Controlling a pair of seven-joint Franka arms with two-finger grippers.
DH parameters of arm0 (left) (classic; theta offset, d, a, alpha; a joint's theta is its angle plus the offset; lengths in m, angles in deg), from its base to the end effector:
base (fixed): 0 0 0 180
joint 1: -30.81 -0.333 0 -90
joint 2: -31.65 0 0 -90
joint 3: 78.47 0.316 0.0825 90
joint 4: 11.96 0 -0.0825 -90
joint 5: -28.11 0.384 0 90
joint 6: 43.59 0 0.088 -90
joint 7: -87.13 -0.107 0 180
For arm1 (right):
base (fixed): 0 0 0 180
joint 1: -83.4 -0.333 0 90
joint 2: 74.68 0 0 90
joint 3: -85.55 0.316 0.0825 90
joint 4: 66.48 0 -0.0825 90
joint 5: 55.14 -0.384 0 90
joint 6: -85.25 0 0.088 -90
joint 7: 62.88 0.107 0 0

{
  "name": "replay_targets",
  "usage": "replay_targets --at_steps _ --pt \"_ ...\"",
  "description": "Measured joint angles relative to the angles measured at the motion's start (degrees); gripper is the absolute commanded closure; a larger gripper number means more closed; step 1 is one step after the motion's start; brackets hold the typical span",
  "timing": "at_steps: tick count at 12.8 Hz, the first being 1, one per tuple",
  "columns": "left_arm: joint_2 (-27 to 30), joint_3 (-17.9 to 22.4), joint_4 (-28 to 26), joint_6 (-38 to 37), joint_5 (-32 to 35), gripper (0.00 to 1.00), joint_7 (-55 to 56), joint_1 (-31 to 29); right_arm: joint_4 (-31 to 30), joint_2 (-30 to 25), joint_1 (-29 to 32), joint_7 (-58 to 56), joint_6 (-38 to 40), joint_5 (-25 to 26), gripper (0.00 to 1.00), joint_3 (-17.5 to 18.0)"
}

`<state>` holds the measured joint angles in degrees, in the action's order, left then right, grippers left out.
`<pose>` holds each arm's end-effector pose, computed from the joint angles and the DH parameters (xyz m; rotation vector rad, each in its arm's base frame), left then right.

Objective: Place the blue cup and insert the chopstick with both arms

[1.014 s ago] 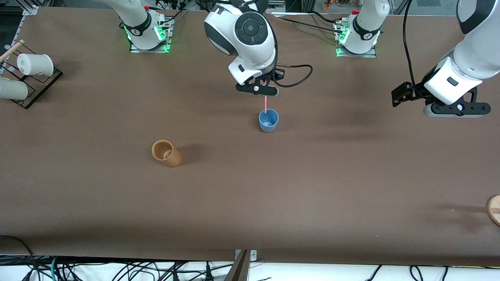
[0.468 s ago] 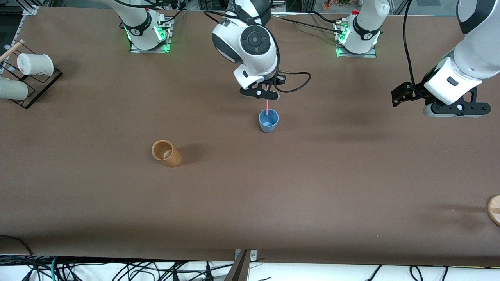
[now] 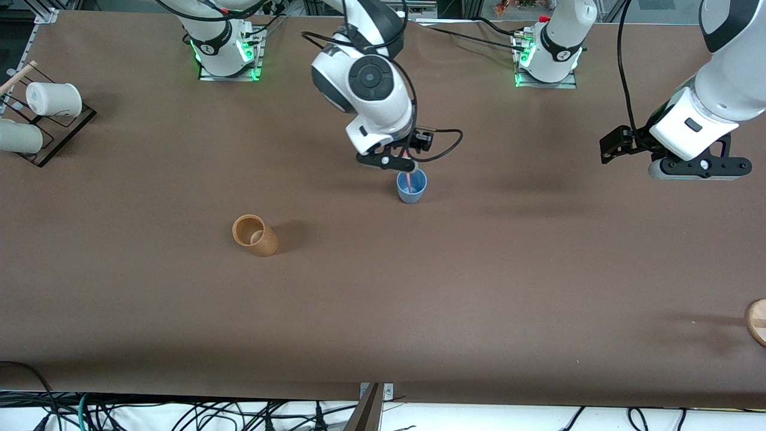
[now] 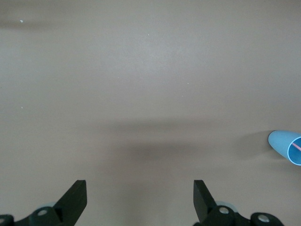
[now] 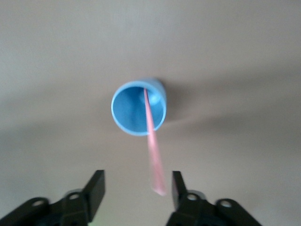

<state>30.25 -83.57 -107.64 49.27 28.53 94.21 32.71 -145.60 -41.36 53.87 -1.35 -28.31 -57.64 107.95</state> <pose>0.5573 -0.0671 0.5683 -3.1254 -0.0011 0.1131 0.4836 0.5296 0.4007 -2.9201 0.3655 0.2597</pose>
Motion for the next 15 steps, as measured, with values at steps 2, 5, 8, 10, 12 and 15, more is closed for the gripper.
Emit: replay_targets --at_steps 2,5,8,10,12,15 --pt "0.0 0.0 0.0 -0.01 0.0 0.0 0.0 0.0 0.32 -3.89 5.28 -4.89 4.16 0.15 0.0 -0.13" --pt "0.0 0.0 0.0 -0.03 0.0 0.0 0.0 0.01 0.46 -10.56 15.15 -19.2 13.25 0.18 0.0 -0.25" --pt "0.0 0.0 0.0 -0.1 0.0 0.0 0.0 0.01 0.42 -14.88 24.27 -35.9 19.54 0.21 0.0 -0.61" --pt "0.0 -0.01 0.01 -0.16 0.0 0.0 0.0 0.02 0.37 -16.75 28.02 -45.9 22.31 0.26 0.0 -2.67" --pt "0.0 0.0 0.01 -0.19 0.0 0.0 -0.08 0.02 -0.44 -18.98 28.84 -54.0 23.61 1.53 0.0 -6.65" --pt "0.0 -0.01 0.02 -0.21 0.0 0.0 -0.1 0.02 -2.54 -22.23 28.88 -58.16 24.18 4.39 0.0 -9.21"
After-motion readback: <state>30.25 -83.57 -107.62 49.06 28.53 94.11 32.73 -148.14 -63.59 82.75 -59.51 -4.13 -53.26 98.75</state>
